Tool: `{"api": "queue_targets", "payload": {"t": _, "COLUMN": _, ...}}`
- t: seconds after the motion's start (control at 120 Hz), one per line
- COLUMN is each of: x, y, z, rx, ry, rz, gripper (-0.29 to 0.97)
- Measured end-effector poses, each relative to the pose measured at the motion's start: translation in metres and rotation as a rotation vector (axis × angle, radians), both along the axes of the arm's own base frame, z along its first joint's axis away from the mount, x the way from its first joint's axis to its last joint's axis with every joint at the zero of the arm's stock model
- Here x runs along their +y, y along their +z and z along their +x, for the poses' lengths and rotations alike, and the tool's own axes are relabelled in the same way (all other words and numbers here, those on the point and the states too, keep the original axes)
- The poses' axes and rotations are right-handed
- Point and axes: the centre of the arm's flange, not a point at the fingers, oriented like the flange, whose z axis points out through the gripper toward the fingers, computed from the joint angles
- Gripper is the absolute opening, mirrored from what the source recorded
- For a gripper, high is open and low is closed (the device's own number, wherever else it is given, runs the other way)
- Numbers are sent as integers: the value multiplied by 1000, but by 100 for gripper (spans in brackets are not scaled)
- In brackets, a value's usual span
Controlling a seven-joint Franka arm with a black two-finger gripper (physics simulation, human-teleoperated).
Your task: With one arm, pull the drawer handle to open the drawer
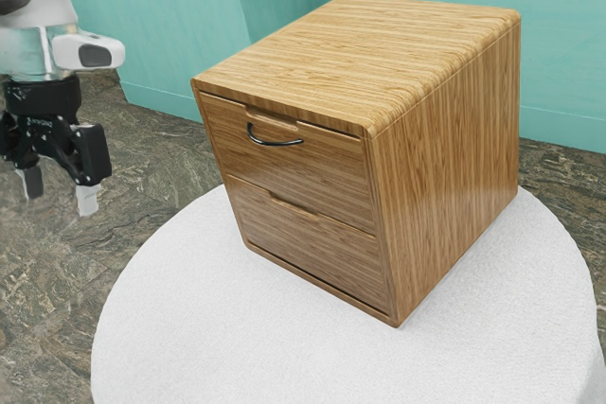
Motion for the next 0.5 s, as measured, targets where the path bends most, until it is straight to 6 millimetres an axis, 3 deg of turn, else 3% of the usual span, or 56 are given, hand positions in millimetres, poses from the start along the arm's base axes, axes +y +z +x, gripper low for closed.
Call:
{"api": "queue_targets", "payload": {"t": 0.067, "x": -14, "y": 2, "z": 35, "rx": -87, "ry": -38, "rz": 33, "gripper": 68}}
{"api": "queue_targets", "payload": {"t": 0.15, "x": -20, "y": 15, "z": 43, "rx": -176, "ry": -61, "rz": 49, "gripper": 68}}
{"api": "queue_targets", "payload": {"t": 0.217, "x": -14, "y": 36, "z": 23, "rx": -246, "ry": -59, "rz": 47, "gripper": 68}}
{"api": "queue_targets", "payload": {"t": 0.325, "x": -10, "y": 82, "z": -40, "rx": -413, "ry": -142, "rz": 33, "gripper": 68}}
{"api": "queue_targets", "payload": {"t": 0.367, "x": -28, "y": 77, "z": -60, "rx": -478, "ry": -258, "rz": 1, "gripper": 68}}
{"api": "queue_targets", "payload": {"t": 0.425, "x": -53, "y": 63, "z": -63, "rx": -546, "ry": -434, "rz": -30, "gripper": 68}}
{"api": "queue_targets", "payload": {"t": 0.467, "x": -57, "y": 59, "z": -61, "rx": -569, "ry": -515, "rz": -31, "gripper": 68}}
{"api": "queue_targets", "payload": {"t": 0.5, "x": -47, "y": 58, "z": -60, "rx": -580, "ry": -544, "rz": -24, "gripper": 68}}
